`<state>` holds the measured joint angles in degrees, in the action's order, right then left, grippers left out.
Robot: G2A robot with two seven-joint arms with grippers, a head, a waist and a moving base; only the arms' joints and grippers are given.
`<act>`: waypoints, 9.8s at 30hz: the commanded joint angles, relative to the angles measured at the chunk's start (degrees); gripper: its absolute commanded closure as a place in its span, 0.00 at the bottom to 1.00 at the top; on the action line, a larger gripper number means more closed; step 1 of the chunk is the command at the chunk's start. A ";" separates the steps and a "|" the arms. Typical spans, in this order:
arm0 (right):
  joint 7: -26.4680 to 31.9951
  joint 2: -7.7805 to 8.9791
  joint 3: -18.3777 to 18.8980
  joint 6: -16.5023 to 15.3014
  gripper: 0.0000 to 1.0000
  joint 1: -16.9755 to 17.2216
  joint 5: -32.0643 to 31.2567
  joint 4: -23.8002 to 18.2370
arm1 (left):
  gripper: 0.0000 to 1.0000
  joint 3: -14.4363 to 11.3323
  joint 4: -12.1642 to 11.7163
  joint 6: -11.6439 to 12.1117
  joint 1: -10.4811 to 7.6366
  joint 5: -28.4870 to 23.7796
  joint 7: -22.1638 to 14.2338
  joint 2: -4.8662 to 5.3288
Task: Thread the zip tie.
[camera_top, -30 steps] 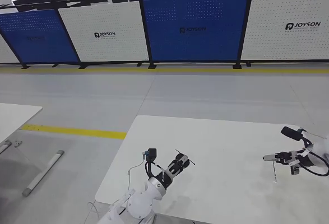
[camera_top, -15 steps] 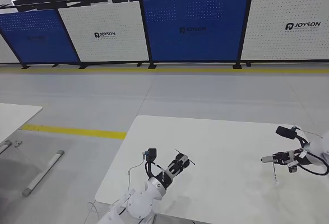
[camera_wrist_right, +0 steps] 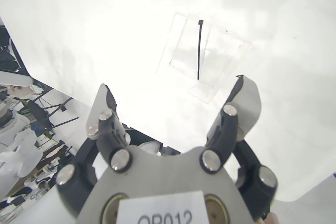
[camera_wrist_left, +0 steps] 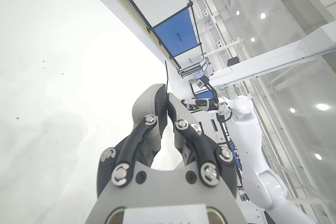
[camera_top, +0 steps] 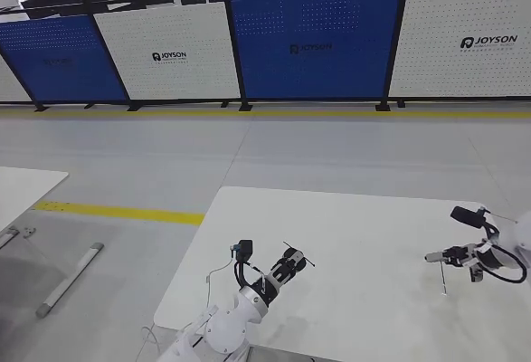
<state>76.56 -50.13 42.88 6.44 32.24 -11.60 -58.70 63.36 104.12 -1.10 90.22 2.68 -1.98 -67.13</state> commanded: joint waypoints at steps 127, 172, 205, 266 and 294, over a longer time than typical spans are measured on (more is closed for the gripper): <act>0.10 -13.68 -4.78 5.49 1.00 -8.07 -14.43 19.86 | 1.00 0.00 0.00 0.00 0.00 0.00 0.00 0.00; -27.12 -3.46 17.66 9.91 1.00 19.18 -19.31 -20.49 | 1.00 0.00 0.00 0.00 0.00 0.00 0.00 0.00; -48.30 0.97 43.41 -25.92 1.00 50.23 -4.40 -35.97 | 1.00 0.00 0.00 0.00 0.00 0.00 0.00 0.00; -54.46 -0.61 48.42 -25.92 1.00 67.18 7.13 -47.62 | 1.00 0.00 0.00 0.00 0.00 0.00 0.00 0.00; -64.65 -2.47 40.31 -22.84 1.00 65.92 3.22 -46.73 | 1.00 -0.15 -0.20 0.00 -0.29 -0.06 0.11 -0.08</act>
<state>11.92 -52.60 83.20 -16.41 98.16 -8.37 -105.44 63.31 104.03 -1.10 90.11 2.67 -1.94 -67.16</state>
